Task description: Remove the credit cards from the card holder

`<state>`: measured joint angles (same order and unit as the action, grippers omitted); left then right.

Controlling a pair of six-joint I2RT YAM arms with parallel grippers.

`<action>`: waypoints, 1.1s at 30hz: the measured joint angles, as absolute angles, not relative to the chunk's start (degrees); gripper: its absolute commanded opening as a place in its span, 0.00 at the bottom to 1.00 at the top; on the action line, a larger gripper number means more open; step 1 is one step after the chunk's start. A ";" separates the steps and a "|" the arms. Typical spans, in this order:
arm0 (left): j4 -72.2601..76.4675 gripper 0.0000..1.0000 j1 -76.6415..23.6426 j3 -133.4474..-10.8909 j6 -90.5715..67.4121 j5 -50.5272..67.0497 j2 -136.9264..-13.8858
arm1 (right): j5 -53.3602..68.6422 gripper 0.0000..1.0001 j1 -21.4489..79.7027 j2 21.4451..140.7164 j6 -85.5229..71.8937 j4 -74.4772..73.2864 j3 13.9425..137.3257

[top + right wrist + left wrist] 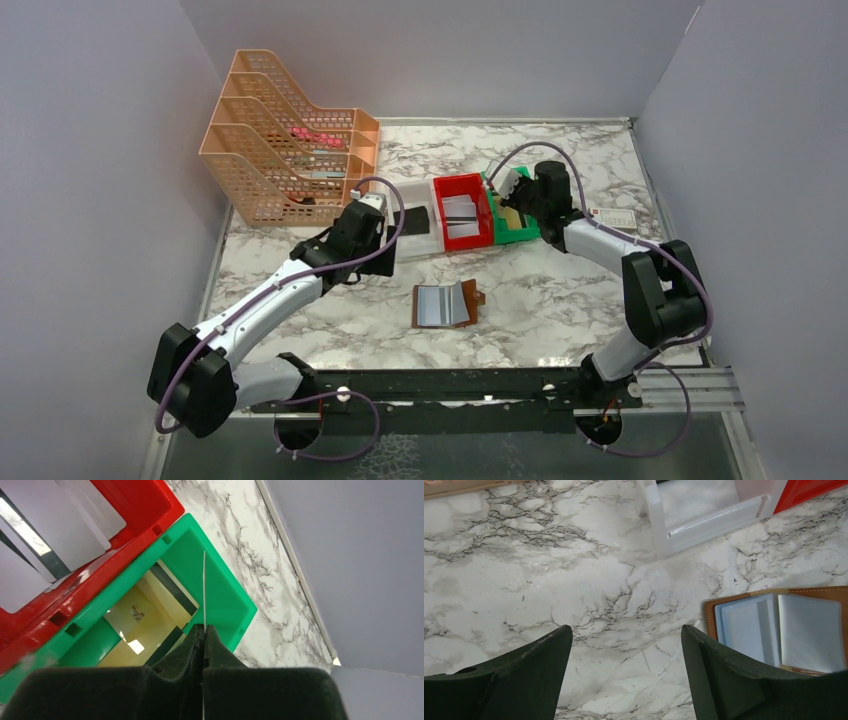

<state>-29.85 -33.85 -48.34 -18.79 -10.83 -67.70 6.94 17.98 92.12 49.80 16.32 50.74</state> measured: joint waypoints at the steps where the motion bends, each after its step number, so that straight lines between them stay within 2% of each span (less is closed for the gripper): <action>1: -29.87 0.83 -33.85 -48.18 -18.76 -10.87 -67.59 | 7.16 0.03 17.76 92.55 50.46 16.10 51.33; 14: -29.91 0.83 -33.80 -47.97 -18.33 -11.25 -67.40 | 10.24 0.09 16.75 99.13 57.10 14.63 54.00; 19: -29.91 0.83 -33.80 -47.97 -18.28 -11.25 -67.40 | 11.11 0.15 16.75 99.55 58.17 12.78 54.54; 20: -29.91 0.83 -33.80 -47.97 -18.22 -11.25 -67.40 | 11.35 0.22 16.75 99.68 58.52 11.73 54.96; 21: -29.91 0.83 -33.78 -47.97 -18.17 -11.25 -67.40 | 11.51 0.33 16.75 99.81 58.70 10.72 55.46; 22: -29.91 0.83 -33.76 -47.97 -18.15 -11.22 -67.40 | 11.66 0.37 16.75 100.01 58.89 9.76 56.01; 30: -29.91 0.83 -33.69 -47.97 -18.09 -11.22 -67.57 | 13.32 0.39 16.38 100.12 60.60 3.29 58.04; 33: -29.91 0.83 -33.69 -47.97 -18.04 -11.22 -67.68 | 14.90 0.29 16.10 98.91 61.01 1.52 57.78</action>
<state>-29.91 -33.69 -47.97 -18.04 -11.22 -67.68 14.90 16.10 98.91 61.01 1.52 57.78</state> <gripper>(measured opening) 0.832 0.385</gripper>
